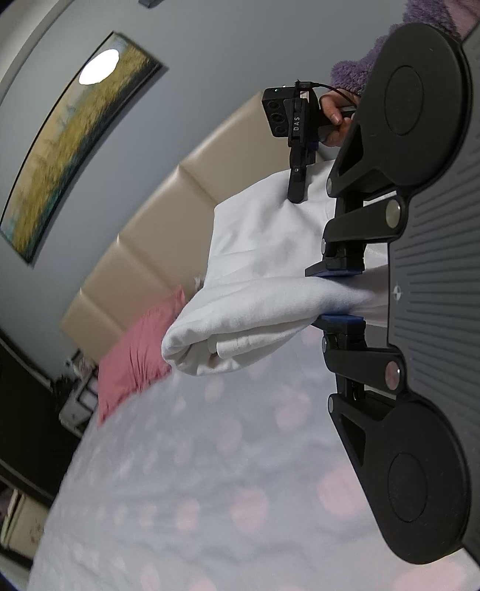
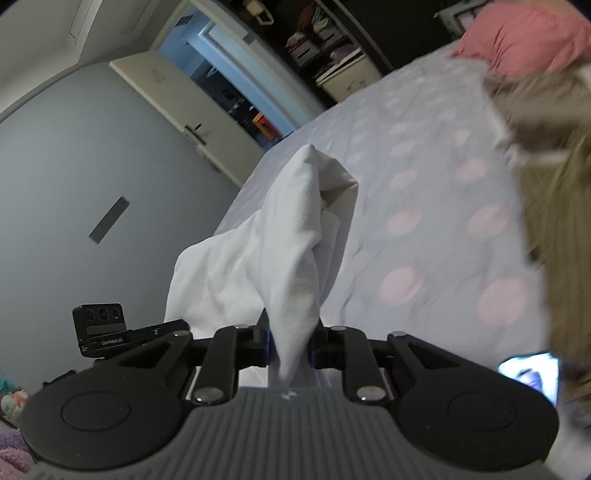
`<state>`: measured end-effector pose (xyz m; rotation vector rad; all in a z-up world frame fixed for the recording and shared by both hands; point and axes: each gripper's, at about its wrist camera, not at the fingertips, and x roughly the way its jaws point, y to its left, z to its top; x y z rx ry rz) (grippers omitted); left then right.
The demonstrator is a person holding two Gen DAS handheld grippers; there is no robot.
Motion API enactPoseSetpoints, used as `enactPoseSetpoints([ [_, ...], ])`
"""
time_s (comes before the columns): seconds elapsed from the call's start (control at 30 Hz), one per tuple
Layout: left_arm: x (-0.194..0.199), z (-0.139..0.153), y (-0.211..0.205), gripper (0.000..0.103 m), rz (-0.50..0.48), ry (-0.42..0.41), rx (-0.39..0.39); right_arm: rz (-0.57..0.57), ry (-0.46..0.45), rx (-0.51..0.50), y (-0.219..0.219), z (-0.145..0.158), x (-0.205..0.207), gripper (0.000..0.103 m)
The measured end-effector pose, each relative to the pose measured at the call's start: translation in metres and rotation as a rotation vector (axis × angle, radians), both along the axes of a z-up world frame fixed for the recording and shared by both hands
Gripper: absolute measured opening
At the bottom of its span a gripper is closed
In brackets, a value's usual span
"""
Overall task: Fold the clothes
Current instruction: 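Carry the folded shirt with the left tool toward the clothes stack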
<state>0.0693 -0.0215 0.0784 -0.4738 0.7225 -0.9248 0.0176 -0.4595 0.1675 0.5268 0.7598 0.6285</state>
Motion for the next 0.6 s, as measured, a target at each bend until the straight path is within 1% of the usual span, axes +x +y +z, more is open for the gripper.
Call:
enactPoseSetpoints([
  [0.13,0.016,0.012,-0.053,0.016,-0.055,-0.010,-0.016,-0.072,-0.010,-0.062,-0.044,0.034,-0.002,0.020],
  [0.3,0.034,0.024,-0.118,0.016,-0.125,-0.019,-0.036,-0.165,-0.021,-0.140,-0.098,0.064,-0.008,0.020],
  [0.43,0.048,0.028,-0.165,0.016,-0.186,-0.008,-0.047,-0.243,-0.018,-0.173,-0.146,0.078,-0.015,0.020],
  [0.6,0.060,0.029,-0.215,0.016,-0.239,0.009,-0.057,-0.329,-0.013,-0.186,-0.197,0.086,-0.024,0.020],
])
